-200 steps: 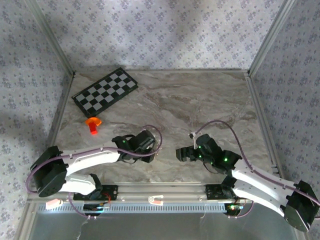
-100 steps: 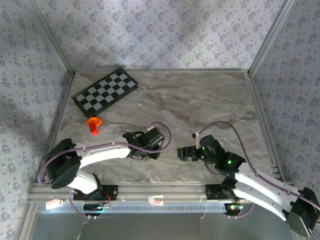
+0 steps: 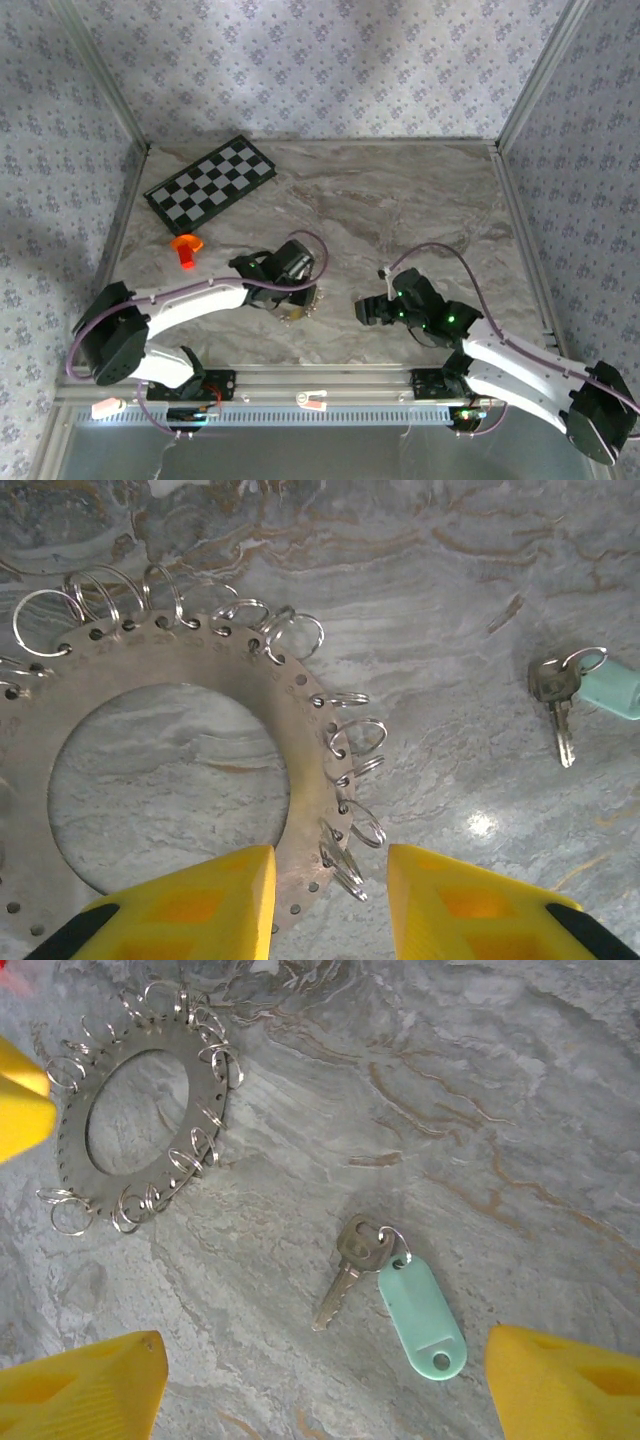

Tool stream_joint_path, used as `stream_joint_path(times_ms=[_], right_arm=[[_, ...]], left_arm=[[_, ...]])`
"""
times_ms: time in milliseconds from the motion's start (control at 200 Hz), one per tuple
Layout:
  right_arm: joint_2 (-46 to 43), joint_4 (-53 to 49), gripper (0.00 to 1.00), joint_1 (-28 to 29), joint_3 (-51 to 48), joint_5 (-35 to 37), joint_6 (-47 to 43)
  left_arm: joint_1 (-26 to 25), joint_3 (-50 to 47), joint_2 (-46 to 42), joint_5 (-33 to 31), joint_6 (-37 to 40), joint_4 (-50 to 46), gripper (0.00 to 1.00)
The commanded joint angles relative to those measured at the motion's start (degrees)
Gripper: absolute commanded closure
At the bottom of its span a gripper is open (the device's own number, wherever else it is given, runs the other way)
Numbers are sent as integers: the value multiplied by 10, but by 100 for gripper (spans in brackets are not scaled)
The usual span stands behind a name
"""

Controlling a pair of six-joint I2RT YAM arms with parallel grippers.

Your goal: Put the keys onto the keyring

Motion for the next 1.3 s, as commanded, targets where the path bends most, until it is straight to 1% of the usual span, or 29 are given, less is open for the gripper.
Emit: stream_joint_path(times_ms=[0,135,200,295,520,685,855,1055,1299], right_arm=[[17,11,17,-5,33,-25,-20],[52,21,24,-9,51,-46,-38],[76,31,26,-10,63,-59,-48],[117,39,28,-10,85,-80,-63],[231,55,42,-10,140,-133,-102],[293,64,55,-13,173,-153,-115],[351,88,63,-19,197,-180,-120],[405,107,65,-24,215,-200,-118],[441,122,67,-32,223,-217,-121]], left_arm=[[17,-15,-25,68,32,24,65],[57,-38,-49,117,30,50,65],[79,-56,-65,140,23,66,65],[98,-70,-86,151,26,69,65],[116,-100,-108,184,24,97,65],[130,-112,-111,200,29,103,64],[136,-119,-118,210,33,109,62],[138,-130,-132,217,38,112,59],[140,-137,-156,218,44,112,55]])
